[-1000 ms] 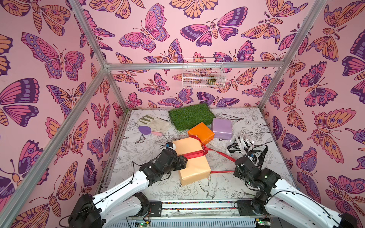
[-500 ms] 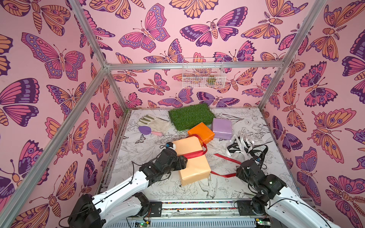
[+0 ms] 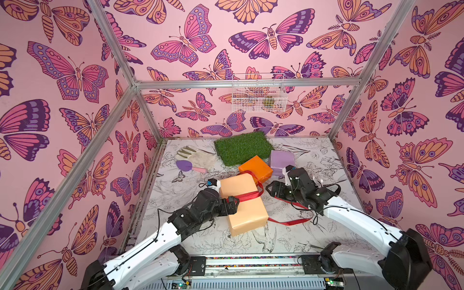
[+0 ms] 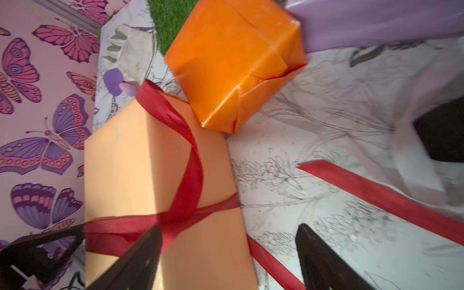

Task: Untie the ribbon bows on the gift boxes
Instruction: Untie the ribbon from the gift box.

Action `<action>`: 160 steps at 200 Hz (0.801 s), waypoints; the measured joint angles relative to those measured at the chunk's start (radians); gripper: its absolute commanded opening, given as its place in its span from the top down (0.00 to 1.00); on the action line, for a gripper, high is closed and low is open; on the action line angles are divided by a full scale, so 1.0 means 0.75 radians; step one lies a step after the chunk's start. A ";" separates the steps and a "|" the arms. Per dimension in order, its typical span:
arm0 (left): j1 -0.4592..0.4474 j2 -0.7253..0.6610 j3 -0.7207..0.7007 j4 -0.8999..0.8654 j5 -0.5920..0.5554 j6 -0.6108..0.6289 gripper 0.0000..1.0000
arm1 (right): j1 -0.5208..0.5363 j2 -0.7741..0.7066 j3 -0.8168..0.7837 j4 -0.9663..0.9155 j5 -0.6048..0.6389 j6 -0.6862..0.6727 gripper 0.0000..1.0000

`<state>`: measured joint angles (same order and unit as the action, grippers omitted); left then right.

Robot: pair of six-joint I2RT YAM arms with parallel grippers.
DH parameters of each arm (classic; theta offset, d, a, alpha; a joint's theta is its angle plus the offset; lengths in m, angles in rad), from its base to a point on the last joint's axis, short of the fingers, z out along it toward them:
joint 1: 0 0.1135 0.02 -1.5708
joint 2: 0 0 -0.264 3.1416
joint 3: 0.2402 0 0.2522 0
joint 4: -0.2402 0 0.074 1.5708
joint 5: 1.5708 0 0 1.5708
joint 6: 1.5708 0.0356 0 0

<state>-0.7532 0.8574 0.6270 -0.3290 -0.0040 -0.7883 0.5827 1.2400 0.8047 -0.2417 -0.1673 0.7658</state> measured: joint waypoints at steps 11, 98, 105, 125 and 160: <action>0.000 -0.006 0.000 -0.015 0.000 0.003 0.00 | 0.000 0.070 0.020 0.053 -0.068 0.020 0.29; 0.000 -0.136 -0.055 -0.087 -0.093 -0.008 0.00 | 0.000 0.181 0.066 0.281 -0.306 0.124 1.00; 0.000 -0.160 -0.066 -0.090 -0.108 -0.011 0.00 | 0.001 0.173 0.093 0.260 -0.301 0.109 1.00; 0.007 -0.232 -0.112 -0.096 -0.148 -0.040 0.00 | 0.009 0.171 0.208 0.200 -0.279 0.056 1.00; 0.048 -0.377 -0.197 -0.132 -0.195 -0.102 0.00 | 0.099 0.218 0.425 0.134 -0.246 -0.048 1.00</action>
<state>-0.7174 0.5747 0.4789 -0.4282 -0.1505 -0.8646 0.6567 1.4036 1.1233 -0.1410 -0.3519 0.7300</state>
